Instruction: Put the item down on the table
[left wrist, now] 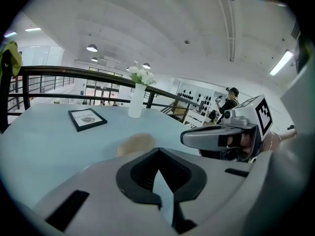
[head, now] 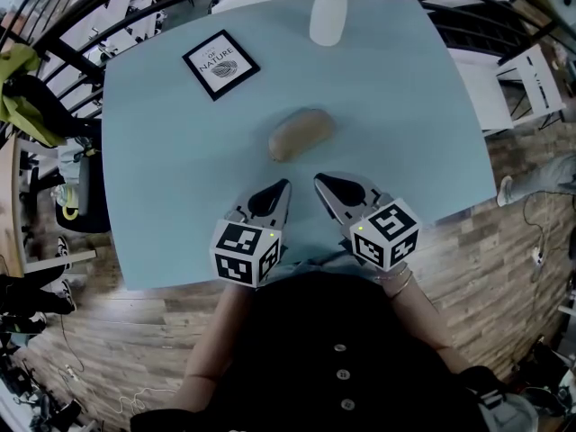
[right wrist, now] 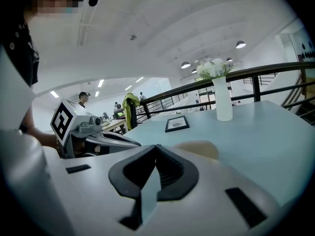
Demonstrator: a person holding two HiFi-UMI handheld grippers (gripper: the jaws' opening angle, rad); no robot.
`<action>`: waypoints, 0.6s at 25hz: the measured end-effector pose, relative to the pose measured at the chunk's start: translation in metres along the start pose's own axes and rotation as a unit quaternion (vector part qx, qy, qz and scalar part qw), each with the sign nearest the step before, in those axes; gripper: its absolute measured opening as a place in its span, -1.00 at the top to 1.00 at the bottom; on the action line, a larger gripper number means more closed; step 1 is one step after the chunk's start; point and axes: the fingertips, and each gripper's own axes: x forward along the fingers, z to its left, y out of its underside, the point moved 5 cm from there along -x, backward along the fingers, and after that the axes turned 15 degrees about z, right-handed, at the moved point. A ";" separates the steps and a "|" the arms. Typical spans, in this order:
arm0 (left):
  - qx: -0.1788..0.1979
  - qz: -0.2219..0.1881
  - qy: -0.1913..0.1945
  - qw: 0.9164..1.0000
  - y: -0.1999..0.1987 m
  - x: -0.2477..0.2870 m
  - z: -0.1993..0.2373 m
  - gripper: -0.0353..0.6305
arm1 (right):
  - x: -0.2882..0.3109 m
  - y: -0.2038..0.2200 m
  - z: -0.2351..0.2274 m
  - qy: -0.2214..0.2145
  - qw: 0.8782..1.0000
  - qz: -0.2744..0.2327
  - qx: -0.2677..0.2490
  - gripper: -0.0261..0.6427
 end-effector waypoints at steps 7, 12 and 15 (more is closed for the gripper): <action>0.007 0.011 0.001 1.000 0.000 0.004 -0.001 0.84 | 0.001 0.000 0.002 -0.013 1.000 0.001 -0.003 0.91; 0.007 0.010 0.005 1.000 0.000 0.005 -0.001 0.84 | 0.003 0.001 0.003 -0.021 1.000 0.002 -0.001 0.91; 0.007 0.008 0.008 1.000 -0.001 0.004 -0.002 0.84 | 0.003 0.000 0.003 -0.023 1.000 0.003 -0.008 0.91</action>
